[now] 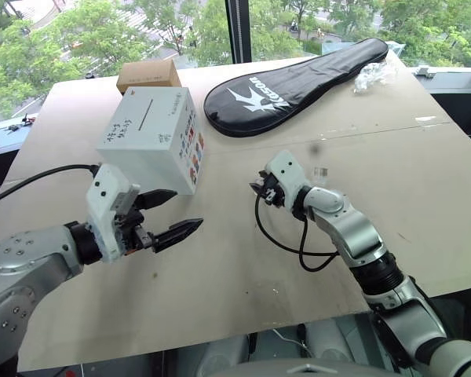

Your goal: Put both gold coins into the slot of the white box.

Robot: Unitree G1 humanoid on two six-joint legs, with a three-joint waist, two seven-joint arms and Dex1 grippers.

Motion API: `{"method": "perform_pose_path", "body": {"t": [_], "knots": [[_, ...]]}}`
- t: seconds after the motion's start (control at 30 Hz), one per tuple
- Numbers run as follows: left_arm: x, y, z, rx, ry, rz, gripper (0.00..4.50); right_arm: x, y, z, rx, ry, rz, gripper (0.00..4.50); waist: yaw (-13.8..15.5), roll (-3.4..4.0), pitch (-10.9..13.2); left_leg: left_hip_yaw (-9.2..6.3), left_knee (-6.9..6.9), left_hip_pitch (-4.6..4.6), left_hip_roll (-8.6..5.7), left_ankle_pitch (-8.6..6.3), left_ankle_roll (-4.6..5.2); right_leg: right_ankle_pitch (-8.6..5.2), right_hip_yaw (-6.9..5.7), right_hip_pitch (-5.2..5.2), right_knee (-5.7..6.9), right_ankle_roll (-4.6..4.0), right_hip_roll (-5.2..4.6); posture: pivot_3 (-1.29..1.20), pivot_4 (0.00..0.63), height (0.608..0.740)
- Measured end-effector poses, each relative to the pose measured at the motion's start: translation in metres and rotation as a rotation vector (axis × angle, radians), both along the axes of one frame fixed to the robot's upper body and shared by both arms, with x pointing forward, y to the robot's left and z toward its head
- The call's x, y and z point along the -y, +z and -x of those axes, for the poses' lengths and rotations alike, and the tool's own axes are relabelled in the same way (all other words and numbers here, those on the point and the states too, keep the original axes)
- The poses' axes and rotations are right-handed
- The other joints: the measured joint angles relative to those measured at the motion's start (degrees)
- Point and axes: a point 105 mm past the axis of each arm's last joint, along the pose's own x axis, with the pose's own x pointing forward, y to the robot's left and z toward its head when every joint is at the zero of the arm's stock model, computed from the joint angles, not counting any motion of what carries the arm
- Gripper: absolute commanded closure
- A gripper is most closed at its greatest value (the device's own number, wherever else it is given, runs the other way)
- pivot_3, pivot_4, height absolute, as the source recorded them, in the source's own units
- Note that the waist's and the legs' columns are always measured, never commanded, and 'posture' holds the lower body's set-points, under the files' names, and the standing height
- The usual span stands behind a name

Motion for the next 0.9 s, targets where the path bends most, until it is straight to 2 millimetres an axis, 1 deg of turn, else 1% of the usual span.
{"method": "perform_pose_path", "body": {"t": [0.07,0.1,0.3,0.43,0.57,0.8,0.9], "knots": [[0.001,0.0,0.0,0.001,-0.003,0.0,0.0,-0.002,0.002,0.001,0.02,0.013,-0.001,2.68,0.0,0.0,0.0,0.0,0.0,0.0,0.0,0.0,0.0,0.0,0.0,0.0,0.0,0.0,0.0,0.0,0.15,0.74],[0.001,0.0,-0.001,0.001,-0.007,0.002,0.0,-0.006,0.006,0.003,0.058,0.04,-0.003,2.68,-0.01,0.0,0.0,0.0,0.0,0.0,0.0,0.0,0.0,0.0,-0.01,0.0,0.0,0.0,0.0,0.0,0.15,0.74],[0.003,-0.003,-0.001,-0.013,-0.017,0.005,0.0,-0.009,0.01,0.005,0.105,0.062,-0.002,2.68,-0.01,0.0,0.0,0.0,0.0,0.0,0.0,0.0,0.0,0.0,-0.01,-0.01,0.0,0.0,0.0,0.0,0.15,0.74],[0.003,-0.003,-0.001,-0.015,-0.017,0.005,0.0,-0.005,0.001,0.005,0.088,0.04,0.028,2.68,0.0,0.0,0.0,0.01,0.0,0.0,0.0,0.0,0.0,0.0,0.01,0.0,0.0,0.0,0.0,0.0,0.15,0.74],[0.003,-0.004,0.0,-0.021,-0.018,0.006,0.0,-0.005,-0.006,0.005,0.046,0.02,0.036,2.68,-0.01,0.0,0.0,0.0,-0.01,0.0,0.01,0.0,-0.01,0.0,0.01,-0.01,0.0,0.0,0.01,0.0,0.15,0.74],[0.003,-0.006,0.001,-0.029,-0.023,0.007,0.0,-0.006,-0.013,0.002,0.003,-0.016,0.033,2.68,0.0,0.0,0.0,0.0,-0.01,0.0,0.01,0.0,-0.01,0.0,0.01,-0.01,0.0,0.0,0.02,0.0,0.15,0.74],[0.003,-0.006,0.001,-0.028,-0.023,0.007,0.0,-0.003,-0.017,-0.001,-0.013,-0.035,0.04,3.43,-0.01,0.0,0.0,0.01,-0.01,0.0,0.01,0.0,-0.01,0.0,0.02,-0.01,0.0,0.0,0.01,0.0,0.15,0.74]]}}
